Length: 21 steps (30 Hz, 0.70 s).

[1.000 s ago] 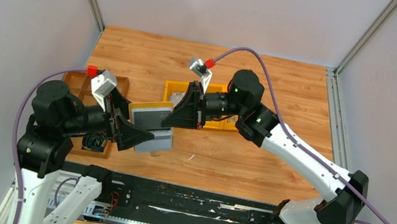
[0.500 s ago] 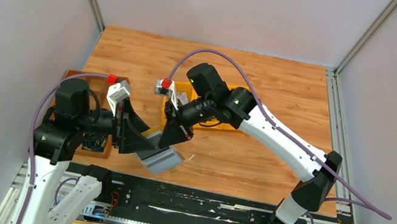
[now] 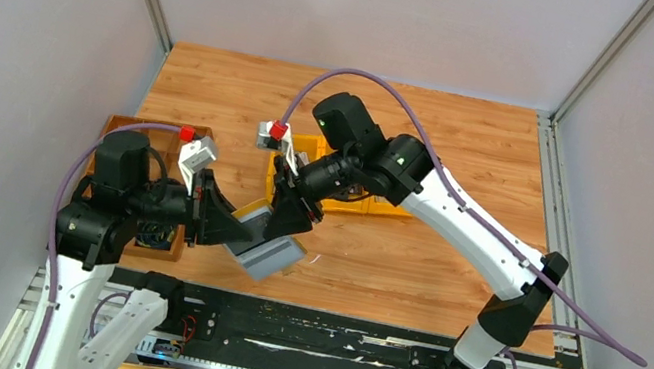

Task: Take the credit cards out of the card holder
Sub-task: Remove the credit card from the card holder.

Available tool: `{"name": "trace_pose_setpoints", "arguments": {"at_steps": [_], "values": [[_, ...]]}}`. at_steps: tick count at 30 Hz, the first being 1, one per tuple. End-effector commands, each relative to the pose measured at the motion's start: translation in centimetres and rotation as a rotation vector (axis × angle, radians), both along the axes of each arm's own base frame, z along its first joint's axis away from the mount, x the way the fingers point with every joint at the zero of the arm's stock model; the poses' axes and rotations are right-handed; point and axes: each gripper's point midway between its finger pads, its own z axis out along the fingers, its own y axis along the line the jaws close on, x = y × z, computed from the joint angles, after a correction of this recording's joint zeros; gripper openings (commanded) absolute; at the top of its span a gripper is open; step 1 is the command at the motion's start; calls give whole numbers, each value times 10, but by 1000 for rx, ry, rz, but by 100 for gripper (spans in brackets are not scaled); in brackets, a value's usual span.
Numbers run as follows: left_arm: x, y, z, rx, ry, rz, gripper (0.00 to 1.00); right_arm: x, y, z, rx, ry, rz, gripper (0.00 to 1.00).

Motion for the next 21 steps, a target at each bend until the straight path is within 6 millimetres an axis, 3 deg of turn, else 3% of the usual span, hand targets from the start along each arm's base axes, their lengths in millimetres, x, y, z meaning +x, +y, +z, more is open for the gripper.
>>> {"name": "trace_pose_setpoints", "arguments": {"at_steps": [1,5,8,10,12,14,16,19,21], "values": [[5,3,15,21,-82,35,0,-13,1,32,155,70,31,41],[15,7,30,30,-144,113,0,-12,-2,48,355,167,-11,47],[18,6,39,-8,-177,149,0,-11,-9,51,438,254,-36,45],[18,5,44,-51,-171,167,0,-8,-11,50,450,292,-57,35],[16,4,44,-71,-163,165,2,-5,-13,51,446,301,-65,13],[13,3,41,-73,-136,154,20,-7,-16,53,437,288,-50,0],[10,2,35,-65,-103,133,43,-6,-16,48,393,259,-46,0],[3,-1,30,-63,-57,70,56,-8,-21,28,256,241,-34,0],[-1,-3,28,-68,-29,25,57,-11,-24,16,189,220,-8,0]]}}
